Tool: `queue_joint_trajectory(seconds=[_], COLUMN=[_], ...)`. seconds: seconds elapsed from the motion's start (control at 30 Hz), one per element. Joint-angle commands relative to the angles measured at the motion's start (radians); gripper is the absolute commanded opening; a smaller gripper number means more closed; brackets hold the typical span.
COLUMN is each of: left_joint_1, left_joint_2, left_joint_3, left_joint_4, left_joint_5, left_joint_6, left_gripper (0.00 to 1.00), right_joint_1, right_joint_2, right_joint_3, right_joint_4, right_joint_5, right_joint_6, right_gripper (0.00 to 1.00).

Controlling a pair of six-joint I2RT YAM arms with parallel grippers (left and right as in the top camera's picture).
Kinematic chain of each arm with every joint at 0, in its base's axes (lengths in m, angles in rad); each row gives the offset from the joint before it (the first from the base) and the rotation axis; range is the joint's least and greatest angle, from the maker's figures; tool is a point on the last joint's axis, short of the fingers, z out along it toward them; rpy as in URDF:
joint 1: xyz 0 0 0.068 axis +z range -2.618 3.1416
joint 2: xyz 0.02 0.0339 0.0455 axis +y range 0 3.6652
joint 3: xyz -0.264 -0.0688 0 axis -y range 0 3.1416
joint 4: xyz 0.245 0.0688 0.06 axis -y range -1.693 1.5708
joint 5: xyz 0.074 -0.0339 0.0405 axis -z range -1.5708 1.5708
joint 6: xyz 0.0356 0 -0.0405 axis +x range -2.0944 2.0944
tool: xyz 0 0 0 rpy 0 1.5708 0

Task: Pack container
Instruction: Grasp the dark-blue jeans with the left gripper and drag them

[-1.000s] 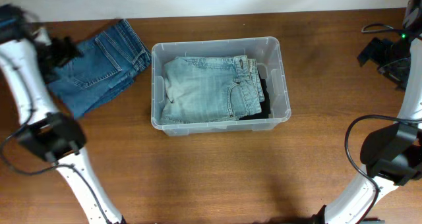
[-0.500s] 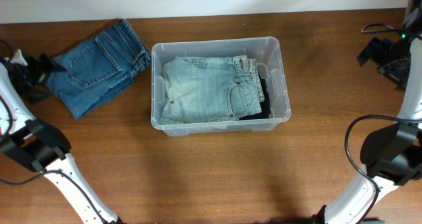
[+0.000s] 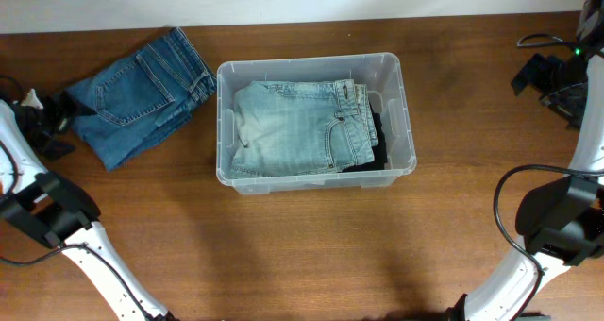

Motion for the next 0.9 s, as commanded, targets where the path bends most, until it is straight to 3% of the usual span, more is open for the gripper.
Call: queue_joint_trajectory(seconds=[0.0, 0.43, 0.57, 0.6, 0.63, 0.73, 0.87], left_joint_1=[0.003, -0.03, -0.041, -0.041, -0.041, -0.039, -0.027], left_joint_2=[0.067, 0.098, 0.098, 0.098, 0.098, 0.098, 0.098], left_joint_3=[0.01, 0.01, 0.01, 0.01, 0.01, 0.01, 0.01], left_joint_4=[0.032, 0.155, 0.159, 0.159, 0.157, 0.149, 0.136], left_joint_5=[0.044, 0.13, 0.129, 0.129, 0.129, 0.13, 0.149], left_joint_6=[0.037, 0.04, 0.04, 0.039, 0.039, 0.039, 0.039], left_gripper=[0.94, 0.89, 0.7, 0.6, 0.42, 0.03, 0.01], right_joint_1=[-0.003, -0.003, -0.003, -0.003, -0.003, -0.003, -0.003], right_joint_2=[0.002, 0.002, 0.002, 0.002, 0.002, 0.002, 0.002], right_joint_3=[-0.003, -0.003, -0.003, -0.003, -0.003, -0.003, -0.003], right_joint_4=[0.0, 0.0, -0.001, 0.0, -0.001, -0.001, -0.001], right_joint_5=[0.012, 0.013, 0.012, 0.012, 0.012, 0.012, 0.012], right_joint_6=[0.012, 0.012, 0.012, 0.011, 0.012, 0.011, 0.011], right_gripper=[0.98, 0.98, 0.98, 0.98, 0.98, 0.98, 0.98])
